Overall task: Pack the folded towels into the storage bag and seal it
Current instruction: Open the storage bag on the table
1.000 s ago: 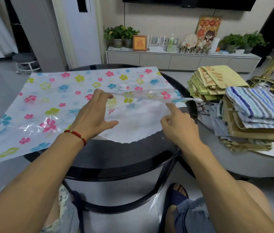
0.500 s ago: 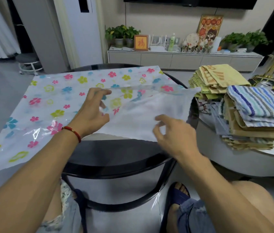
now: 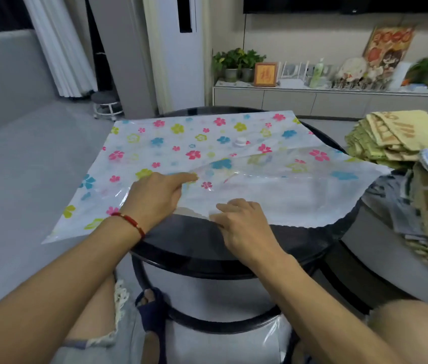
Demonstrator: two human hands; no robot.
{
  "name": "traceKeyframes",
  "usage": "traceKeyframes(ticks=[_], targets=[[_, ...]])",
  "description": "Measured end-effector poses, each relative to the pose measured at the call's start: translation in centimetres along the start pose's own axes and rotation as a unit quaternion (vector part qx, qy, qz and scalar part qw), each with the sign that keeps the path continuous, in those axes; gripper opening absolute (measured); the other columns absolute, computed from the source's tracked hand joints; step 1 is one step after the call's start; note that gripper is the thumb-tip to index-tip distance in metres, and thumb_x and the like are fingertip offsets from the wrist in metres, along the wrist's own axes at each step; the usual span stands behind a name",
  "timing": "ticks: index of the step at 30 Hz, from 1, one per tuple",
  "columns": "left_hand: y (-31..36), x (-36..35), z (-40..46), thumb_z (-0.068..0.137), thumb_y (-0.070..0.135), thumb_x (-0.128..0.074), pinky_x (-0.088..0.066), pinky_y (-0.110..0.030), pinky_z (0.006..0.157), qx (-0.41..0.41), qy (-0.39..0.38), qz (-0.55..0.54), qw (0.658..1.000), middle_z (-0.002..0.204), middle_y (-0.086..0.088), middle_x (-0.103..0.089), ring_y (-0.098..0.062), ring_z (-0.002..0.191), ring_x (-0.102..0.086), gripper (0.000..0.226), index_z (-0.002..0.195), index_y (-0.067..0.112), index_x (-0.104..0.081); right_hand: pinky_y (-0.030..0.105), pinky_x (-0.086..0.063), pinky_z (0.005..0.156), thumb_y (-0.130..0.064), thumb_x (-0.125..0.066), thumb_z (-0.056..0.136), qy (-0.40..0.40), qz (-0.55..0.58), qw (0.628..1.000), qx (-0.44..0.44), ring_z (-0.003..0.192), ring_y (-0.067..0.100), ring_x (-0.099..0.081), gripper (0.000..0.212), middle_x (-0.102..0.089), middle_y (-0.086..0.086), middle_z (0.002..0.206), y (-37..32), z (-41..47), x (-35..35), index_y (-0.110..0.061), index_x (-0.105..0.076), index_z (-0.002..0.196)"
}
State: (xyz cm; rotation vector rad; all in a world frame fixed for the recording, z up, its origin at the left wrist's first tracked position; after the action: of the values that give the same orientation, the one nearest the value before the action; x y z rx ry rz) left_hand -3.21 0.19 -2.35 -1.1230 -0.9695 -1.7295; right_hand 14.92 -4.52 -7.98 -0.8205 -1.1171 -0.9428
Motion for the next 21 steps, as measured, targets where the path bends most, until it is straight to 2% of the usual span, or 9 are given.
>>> traceKeyframes(ticks=[2,5,6,8,10,13,16,18,21], targets=[[-1.3,1.4,2.0,0.095,0.018,-0.049,-0.053,-0.045,0.078,0.035,0.029,-0.005,0.999,0.101,-0.011,-0.074,-0.038,0.093,-0.064,0.034,0.117,0.036,-0.068,0.041,-0.034,0.100,-0.011,-0.052,0.096,-0.042,0.003,0.999,0.010,0.127,0.027,-0.047,0.024,-0.060,-0.007,0.108,0.1,-1.2,-0.5,-0.021,-0.073,0.097],[-2.4,2.4,3.8,0.096,0.014,-0.049,-0.058,-0.039,0.076,0.057,-0.004,-0.141,0.988,0.092,0.000,-0.075,-0.018,0.076,-0.068,0.029,0.103,0.028,-0.073,0.054,-0.033,0.111,-0.027,-0.053,0.098,-0.057,-0.028,0.998,-0.025,0.135,0.033,-0.045,0.024,-0.062,0.000,0.122,0.0,-1.9,0.2,-0.020,-0.075,0.102],[-2.3,2.6,3.9,0.096,0.016,-0.051,-0.058,-0.034,0.076,0.050,-0.026,-0.174,0.983,0.090,0.004,-0.075,-0.011,0.071,-0.067,0.027,0.103,0.028,-0.074,0.053,-0.037,0.107,-0.034,-0.054,0.098,-0.040,-0.032,0.998,-0.028,0.130,0.035,-0.050,0.025,-0.064,0.003,0.123,-0.8,-1.4,0.8,-0.020,-0.073,0.107],[-2.0,2.7,3.7,0.091,0.026,-0.060,-0.052,-0.023,0.077,0.016,-0.058,-0.175,0.983,0.097,0.010,-0.072,-0.003,0.076,-0.063,0.023,0.110,0.032,-0.072,0.044,-0.042,0.083,-0.036,-0.054,0.097,0.014,0.005,1.000,-0.021,0.107,0.036,-0.063,0.029,-0.072,0.006,0.108,-2.9,0.6,1.7,-0.020,-0.065,0.118],[-1.9,2.3,2.9,0.084,0.032,-0.067,-0.045,-0.016,0.077,-0.008,-0.113,-0.160,0.981,0.110,0.014,-0.067,0.001,0.079,-0.061,0.037,0.120,0.040,-0.065,0.039,-0.030,0.068,-0.025,-0.051,0.098,0.041,0.036,0.999,-0.004,0.093,0.038,-0.066,0.030,-0.076,0.006,0.100,-4.9,2.9,1.9,-0.023,-0.063,0.125],[-2.6,1.1,1.0,0.089,0.029,-0.056,-0.047,-0.028,0.087,-0.036,-0.182,-0.072,0.980,0.121,0.015,-0.066,-0.006,0.093,-0.061,0.038,0.122,0.047,-0.063,0.037,-0.025,0.066,-0.016,-0.049,0.097,0.039,0.056,0.998,-0.004,0.088,0.035,-0.065,0.024,-0.073,0.005,0.096,-5.9,4.5,1.6,-0.023,-0.070,0.109],[-4.5,1.4,1.1,0.091,0.018,-0.050,-0.049,-0.033,0.087,-0.019,-0.115,0.002,0.993,0.116,0.008,-0.072,-0.020,0.102,-0.063,0.037,0.111,0.040,-0.071,0.039,-0.027,0.055,-0.007,-0.061,0.084,0.068,0.098,0.993,0.005,0.067,0.033,-0.054,0.011,-0.059,0.005,0.070,-6.6,3.2,1.5,-0.015,-0.064,0.076],[-5.7,2.3,2.4,0.093,0.013,-0.049,-0.051,-0.034,0.088,0.017,-0.067,0.001,0.998,0.110,0.005,-0.074,-0.022,0.101,-0.065,0.037,0.112,0.035,-0.072,0.037,-0.030,0.054,-0.002,-0.065,0.077,0.087,0.116,0.989,0.016,0.064,0.030,-0.044,0.020,-0.047,0.002,0.065,-6.8,1.3,0.6,-0.014,-0.054,0.065],[-7.4,4.0,4.4,0.096,0.010,-0.044,-0.058,-0.035,0.080,0.105,-0.008,-0.136,0.985,0.105,0.000,-0.075,-0.020,0.085,-0.069,0.036,0.114,0.028,-0.071,0.035,-0.030,0.066,-0.001,-0.066,0.080,0.081,0.108,0.991,-0.018,0.072,0.028,-0.048,0.025,-0.050,0.000,0.072,-6.7,-2.2,-1.4,-0.018,-0.054,0.066]])
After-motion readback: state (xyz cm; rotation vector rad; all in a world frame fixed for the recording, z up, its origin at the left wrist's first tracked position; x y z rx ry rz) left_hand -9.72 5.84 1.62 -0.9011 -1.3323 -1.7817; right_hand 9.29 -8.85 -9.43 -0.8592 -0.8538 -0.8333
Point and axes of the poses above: each hand's wrist, its own z-axis towards the middle knuckle, its own x-axis out of the back of the hand, y = z × x, the point moved 4 cm from there along z, towards the middle knuckle
